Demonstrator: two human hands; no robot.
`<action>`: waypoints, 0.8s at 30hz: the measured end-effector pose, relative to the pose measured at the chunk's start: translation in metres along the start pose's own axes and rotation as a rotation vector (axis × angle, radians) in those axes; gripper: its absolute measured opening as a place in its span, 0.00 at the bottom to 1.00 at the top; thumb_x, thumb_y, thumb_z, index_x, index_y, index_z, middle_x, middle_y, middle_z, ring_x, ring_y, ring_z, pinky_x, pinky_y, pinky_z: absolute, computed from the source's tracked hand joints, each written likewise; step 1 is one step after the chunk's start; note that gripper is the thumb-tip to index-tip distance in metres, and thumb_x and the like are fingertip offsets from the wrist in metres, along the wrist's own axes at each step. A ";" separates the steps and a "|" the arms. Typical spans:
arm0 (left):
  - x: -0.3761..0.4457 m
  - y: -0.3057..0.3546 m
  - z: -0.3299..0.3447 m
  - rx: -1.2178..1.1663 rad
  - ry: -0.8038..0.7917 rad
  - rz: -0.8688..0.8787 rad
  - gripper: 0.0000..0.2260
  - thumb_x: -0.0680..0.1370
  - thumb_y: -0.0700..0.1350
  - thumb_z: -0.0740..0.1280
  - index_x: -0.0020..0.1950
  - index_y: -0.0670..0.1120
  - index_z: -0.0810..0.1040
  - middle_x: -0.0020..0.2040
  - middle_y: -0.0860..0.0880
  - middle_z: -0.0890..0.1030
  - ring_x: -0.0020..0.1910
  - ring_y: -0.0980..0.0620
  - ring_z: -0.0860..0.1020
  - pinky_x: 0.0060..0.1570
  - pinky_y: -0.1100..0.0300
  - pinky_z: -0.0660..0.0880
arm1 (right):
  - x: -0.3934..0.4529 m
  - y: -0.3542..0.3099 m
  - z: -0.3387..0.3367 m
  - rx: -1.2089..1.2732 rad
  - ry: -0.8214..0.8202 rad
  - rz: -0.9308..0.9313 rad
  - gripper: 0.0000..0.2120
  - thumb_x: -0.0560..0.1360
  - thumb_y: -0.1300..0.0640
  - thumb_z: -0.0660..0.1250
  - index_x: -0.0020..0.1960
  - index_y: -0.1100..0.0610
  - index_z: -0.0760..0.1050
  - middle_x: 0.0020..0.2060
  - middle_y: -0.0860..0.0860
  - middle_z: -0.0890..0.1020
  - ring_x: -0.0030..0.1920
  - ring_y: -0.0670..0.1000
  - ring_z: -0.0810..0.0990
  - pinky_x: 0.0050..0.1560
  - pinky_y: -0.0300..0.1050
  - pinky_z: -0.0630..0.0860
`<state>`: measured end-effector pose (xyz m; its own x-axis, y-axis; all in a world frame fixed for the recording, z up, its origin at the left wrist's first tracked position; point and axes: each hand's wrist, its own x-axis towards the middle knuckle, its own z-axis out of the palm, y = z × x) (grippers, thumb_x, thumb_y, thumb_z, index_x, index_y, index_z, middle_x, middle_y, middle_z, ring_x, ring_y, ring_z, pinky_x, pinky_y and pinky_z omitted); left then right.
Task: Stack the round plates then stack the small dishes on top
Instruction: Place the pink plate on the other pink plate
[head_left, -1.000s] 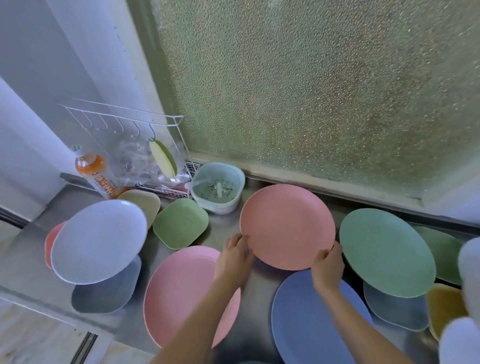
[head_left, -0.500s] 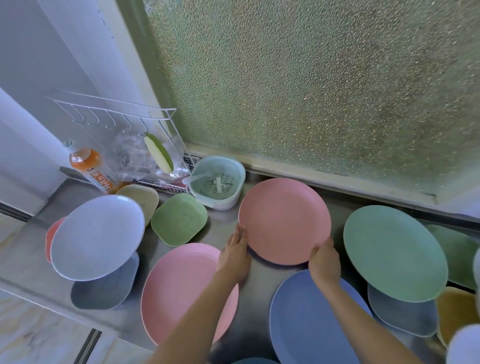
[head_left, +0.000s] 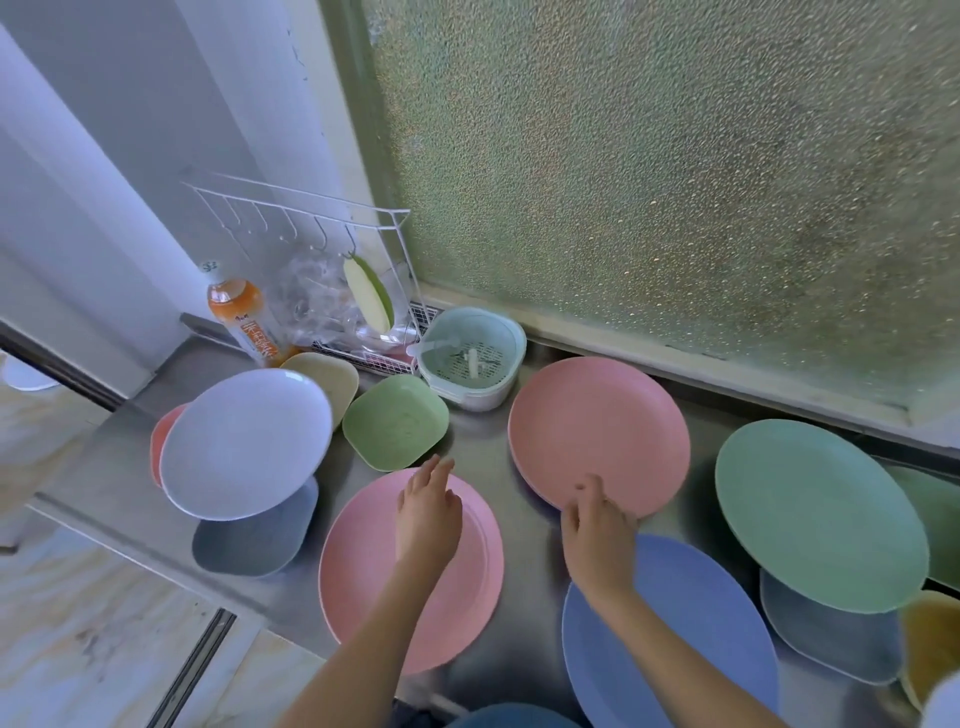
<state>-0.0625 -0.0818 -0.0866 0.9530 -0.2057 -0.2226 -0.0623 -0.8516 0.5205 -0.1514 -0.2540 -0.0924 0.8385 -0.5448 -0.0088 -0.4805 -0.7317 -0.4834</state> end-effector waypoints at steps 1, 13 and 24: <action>-0.005 -0.008 -0.004 0.002 0.027 -0.037 0.21 0.77 0.37 0.56 0.71 0.47 0.67 0.74 0.48 0.65 0.72 0.47 0.63 0.70 0.51 0.59 | -0.006 -0.008 0.006 -0.004 -0.043 -0.080 0.11 0.76 0.60 0.59 0.58 0.60 0.69 0.39 0.55 0.83 0.43 0.60 0.80 0.47 0.52 0.70; -0.046 -0.089 -0.030 -0.039 0.084 -0.262 0.26 0.73 0.31 0.55 0.70 0.46 0.68 0.71 0.47 0.67 0.70 0.45 0.63 0.65 0.45 0.67 | -0.039 -0.047 0.040 -0.096 -0.454 -0.136 0.17 0.77 0.60 0.51 0.66 0.57 0.59 0.39 0.53 0.78 0.40 0.57 0.75 0.45 0.49 0.68; -0.045 -0.107 -0.038 -0.199 0.079 -0.397 0.14 0.78 0.43 0.56 0.64 0.47 0.68 0.60 0.43 0.77 0.55 0.41 0.77 0.45 0.53 0.71 | -0.040 -0.038 0.025 0.163 -0.390 0.054 0.12 0.80 0.58 0.50 0.61 0.58 0.65 0.48 0.57 0.80 0.48 0.59 0.77 0.49 0.52 0.74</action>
<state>-0.0875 0.0370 -0.1015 0.9115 0.1623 -0.3779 0.3641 -0.7459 0.5577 -0.1600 -0.1943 -0.0954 0.8629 -0.3617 -0.3531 -0.5055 -0.6150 -0.6052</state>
